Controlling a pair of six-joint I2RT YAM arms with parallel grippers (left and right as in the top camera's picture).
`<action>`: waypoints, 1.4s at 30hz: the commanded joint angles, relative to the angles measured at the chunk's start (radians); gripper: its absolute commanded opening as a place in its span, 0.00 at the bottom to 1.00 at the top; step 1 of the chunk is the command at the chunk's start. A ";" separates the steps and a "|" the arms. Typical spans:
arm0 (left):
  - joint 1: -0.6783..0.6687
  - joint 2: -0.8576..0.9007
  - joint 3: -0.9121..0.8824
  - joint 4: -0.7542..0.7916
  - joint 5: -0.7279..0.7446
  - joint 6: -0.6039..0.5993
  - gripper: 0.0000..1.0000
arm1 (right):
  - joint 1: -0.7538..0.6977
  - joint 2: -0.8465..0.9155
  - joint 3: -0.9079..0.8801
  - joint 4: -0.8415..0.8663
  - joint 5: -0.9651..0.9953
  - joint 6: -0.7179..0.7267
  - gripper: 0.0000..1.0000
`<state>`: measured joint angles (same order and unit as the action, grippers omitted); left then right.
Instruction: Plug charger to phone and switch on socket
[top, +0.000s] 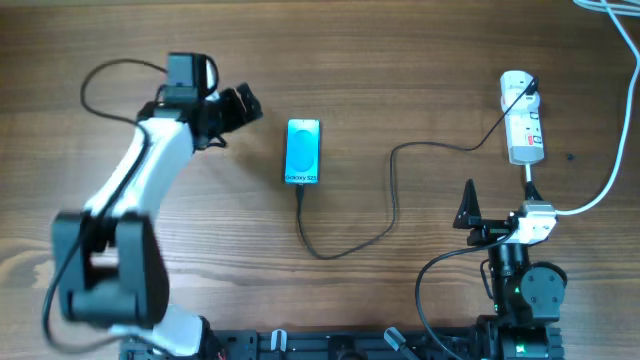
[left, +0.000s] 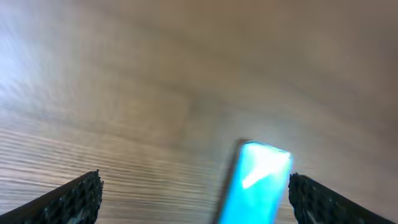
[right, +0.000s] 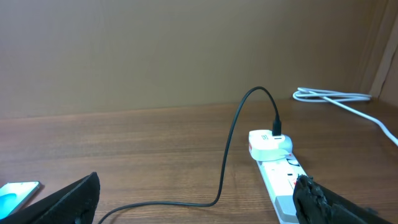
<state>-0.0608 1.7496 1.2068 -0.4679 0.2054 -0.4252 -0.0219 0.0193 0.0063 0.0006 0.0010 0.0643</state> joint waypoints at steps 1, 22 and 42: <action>-0.003 -0.132 0.001 0.008 -0.033 0.005 1.00 | 0.006 -0.016 -0.001 0.006 -0.002 0.016 1.00; -0.093 -0.360 -0.200 0.048 -0.251 0.077 1.00 | 0.006 -0.016 -0.001 0.006 -0.002 0.017 1.00; -0.093 -0.731 -1.085 0.709 -0.199 0.077 1.00 | 0.006 -0.016 -0.001 0.005 -0.002 0.017 1.00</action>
<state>-0.1516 1.0634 0.1883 0.1978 0.0017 -0.3603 -0.0219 0.0174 0.0063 0.0006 0.0010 0.0643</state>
